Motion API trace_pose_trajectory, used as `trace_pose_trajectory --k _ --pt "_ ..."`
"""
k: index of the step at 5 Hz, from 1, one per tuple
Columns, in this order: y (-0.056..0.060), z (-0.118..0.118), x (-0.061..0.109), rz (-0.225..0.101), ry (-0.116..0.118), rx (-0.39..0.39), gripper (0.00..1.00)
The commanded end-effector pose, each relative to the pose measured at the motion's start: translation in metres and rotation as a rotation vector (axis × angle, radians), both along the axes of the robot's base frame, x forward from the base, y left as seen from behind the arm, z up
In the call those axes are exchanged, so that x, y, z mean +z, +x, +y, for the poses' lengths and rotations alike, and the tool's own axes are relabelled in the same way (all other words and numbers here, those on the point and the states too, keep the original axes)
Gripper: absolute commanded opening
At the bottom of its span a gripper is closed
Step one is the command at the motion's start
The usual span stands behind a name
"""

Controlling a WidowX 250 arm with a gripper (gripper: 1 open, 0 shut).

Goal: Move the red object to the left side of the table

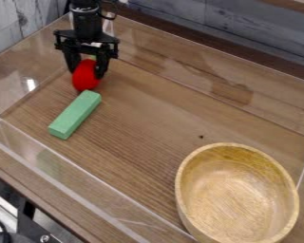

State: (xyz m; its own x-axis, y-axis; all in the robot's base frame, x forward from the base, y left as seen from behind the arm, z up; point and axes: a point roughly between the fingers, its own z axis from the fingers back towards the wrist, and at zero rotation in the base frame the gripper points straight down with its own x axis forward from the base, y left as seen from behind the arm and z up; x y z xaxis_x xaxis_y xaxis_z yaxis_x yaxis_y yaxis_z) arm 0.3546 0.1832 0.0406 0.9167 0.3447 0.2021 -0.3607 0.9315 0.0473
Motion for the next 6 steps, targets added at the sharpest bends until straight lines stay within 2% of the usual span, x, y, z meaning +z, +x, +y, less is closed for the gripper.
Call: trace_pose_trajectory --k 1,3,6 --pt "0.006 0.006 0.018 -0.048 0.024 -0.004 0.0" --pt "0.007 0.028 0.016 -0.058 0.035 -0.009 0.0" --pt "0.007 0.035 0.016 -0.074 0.049 -0.003 0.0"
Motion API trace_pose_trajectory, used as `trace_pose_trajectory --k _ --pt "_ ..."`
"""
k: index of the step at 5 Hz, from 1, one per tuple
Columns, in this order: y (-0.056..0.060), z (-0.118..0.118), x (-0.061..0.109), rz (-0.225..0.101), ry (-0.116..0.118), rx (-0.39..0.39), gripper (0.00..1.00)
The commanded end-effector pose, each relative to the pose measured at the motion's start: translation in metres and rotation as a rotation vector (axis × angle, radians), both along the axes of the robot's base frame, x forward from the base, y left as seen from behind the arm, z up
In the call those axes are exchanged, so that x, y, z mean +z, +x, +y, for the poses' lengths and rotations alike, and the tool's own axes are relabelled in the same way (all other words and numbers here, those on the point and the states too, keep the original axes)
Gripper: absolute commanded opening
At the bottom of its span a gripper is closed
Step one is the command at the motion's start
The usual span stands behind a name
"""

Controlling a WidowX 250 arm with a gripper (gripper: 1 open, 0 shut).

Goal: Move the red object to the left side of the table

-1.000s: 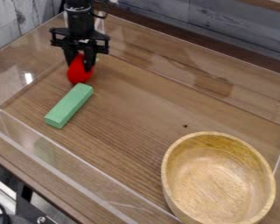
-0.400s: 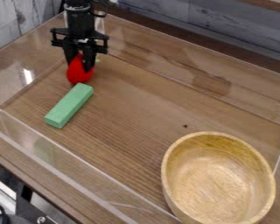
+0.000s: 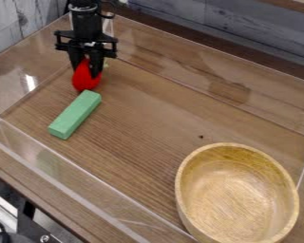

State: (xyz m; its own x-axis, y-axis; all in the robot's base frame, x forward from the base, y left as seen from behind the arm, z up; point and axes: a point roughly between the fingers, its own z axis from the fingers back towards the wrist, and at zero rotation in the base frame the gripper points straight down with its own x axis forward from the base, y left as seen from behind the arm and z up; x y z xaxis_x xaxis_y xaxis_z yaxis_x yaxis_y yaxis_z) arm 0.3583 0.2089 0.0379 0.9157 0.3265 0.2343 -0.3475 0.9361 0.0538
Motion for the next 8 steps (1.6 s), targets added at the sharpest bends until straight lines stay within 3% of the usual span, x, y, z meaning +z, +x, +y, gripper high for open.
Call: trace_pose_trajectory --k 1,8 --pt "0.0025 0.0085 0.0188 -0.052 0.035 0.018 0.0" --pt "0.0015 0.001 0.0157 -0.079 0.062 0.034 0.0"
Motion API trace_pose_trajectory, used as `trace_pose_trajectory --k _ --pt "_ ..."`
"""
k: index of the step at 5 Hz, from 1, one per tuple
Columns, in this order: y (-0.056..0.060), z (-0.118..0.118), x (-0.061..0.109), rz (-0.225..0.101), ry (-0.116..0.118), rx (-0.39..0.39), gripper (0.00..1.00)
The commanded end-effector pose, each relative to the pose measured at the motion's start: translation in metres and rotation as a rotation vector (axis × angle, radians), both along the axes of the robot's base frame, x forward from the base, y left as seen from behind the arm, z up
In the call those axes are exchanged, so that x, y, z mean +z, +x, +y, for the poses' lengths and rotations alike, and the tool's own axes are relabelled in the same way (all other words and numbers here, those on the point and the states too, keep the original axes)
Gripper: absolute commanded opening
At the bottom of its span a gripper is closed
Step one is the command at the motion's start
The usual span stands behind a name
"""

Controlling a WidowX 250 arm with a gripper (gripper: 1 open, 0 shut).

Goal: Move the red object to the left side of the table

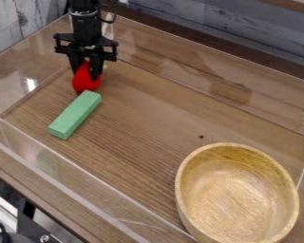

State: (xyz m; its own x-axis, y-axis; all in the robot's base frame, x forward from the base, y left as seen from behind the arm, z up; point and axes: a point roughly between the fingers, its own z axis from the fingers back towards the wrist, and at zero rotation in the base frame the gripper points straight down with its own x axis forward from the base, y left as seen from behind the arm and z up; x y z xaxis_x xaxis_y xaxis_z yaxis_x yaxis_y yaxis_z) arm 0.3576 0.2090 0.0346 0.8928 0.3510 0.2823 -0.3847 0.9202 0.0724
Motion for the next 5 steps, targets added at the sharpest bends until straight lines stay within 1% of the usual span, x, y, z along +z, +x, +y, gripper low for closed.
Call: trace_pose_trajectory --k 1,5 --pt "0.0022 0.0005 0.0184 -0.041 0.03 -0.005 0.0" --pt "0.0022 0.0002 0.0159 -0.051 0.04 -0.006 0.0"
